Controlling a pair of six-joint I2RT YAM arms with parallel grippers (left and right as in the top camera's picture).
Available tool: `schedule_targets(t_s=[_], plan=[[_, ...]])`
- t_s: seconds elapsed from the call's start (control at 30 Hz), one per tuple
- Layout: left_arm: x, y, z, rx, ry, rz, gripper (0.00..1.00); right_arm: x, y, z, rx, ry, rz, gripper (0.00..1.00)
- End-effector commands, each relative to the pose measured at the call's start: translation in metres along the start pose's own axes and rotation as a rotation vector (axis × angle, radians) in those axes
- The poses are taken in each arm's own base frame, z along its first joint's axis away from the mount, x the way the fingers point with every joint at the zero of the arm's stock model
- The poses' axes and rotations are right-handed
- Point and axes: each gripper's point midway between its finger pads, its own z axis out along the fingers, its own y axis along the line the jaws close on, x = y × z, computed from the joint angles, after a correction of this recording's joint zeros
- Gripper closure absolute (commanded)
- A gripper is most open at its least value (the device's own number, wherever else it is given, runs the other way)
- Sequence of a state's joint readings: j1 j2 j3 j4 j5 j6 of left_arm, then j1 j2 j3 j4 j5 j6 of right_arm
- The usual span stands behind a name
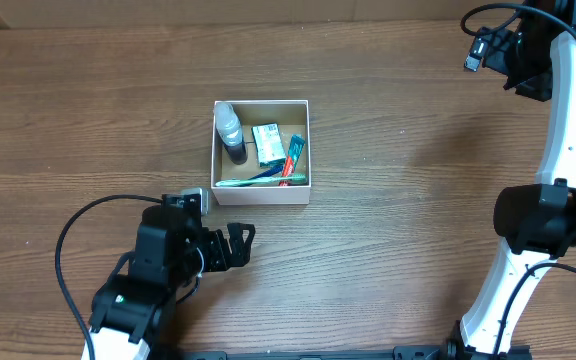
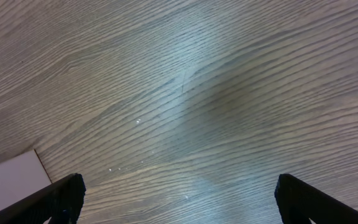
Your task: Pack container
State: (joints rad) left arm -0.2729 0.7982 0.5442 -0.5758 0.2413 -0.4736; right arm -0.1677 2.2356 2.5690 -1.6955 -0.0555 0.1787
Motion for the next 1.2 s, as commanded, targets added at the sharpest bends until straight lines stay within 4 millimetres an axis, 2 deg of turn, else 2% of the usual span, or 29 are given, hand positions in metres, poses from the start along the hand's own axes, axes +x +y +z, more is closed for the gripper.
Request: schedule_targets(t_s=[0.0,0.1,0.2,0.27,0.43,0.53,0.63,0.83,1.0,1.1,1.17], plan=[[-0.004,0.019,0.006,-0.110,-0.027,0.006,0.00,0.000,0.002,-0.014,-0.014,-0.033,-0.011,0.00],[-0.022,0.023,0.000,-0.147,-0.128,0.111,0.00,0.000,0.002,-0.014,-0.014,-0.033,-0.011,0.00],[-0.047,0.014,-0.008,-0.114,-0.312,0.311,0.00,0.000,0.002,-0.014,-0.014,-0.033,-0.011,0.00],[-0.054,0.012,-0.013,-0.088,-0.428,0.362,0.00,0.000,0.002,-0.014,-0.014,-0.033,-0.011,0.00],[-0.047,0.029,-0.025,-0.050,-0.642,0.372,0.00,0.000,0.002,-0.014,-0.014,-0.033,-0.011,0.00],[-0.044,0.031,-0.028,-0.039,-0.659,0.400,0.00,0.000,0.002,-0.014,-0.014,-0.033,-0.011,0.00],[-0.041,0.041,-0.030,-0.078,-0.654,0.398,0.00,0.000,0.002,-0.014,-0.014,-0.033,-0.011,0.00],[-0.044,0.049,-0.039,-0.157,-0.693,0.508,0.00,0.000,0.002,-0.014,-0.014,-0.033,-0.011,0.00],[-0.048,0.070,-0.045,-0.267,-0.728,0.474,0.00,0.000,0.002,-0.014,-0.014,-0.033,-0.011,0.00],[-0.043,0.078,-0.039,-0.281,-0.726,0.465,0.00,0.000,0.002,-0.014,-0.014,-0.032,-0.011,0.00],[-0.046,0.077,-0.043,-0.284,-0.761,0.472,0.00,0.000,0.002,-0.014,-0.014,-0.033,-0.011,0.00]])
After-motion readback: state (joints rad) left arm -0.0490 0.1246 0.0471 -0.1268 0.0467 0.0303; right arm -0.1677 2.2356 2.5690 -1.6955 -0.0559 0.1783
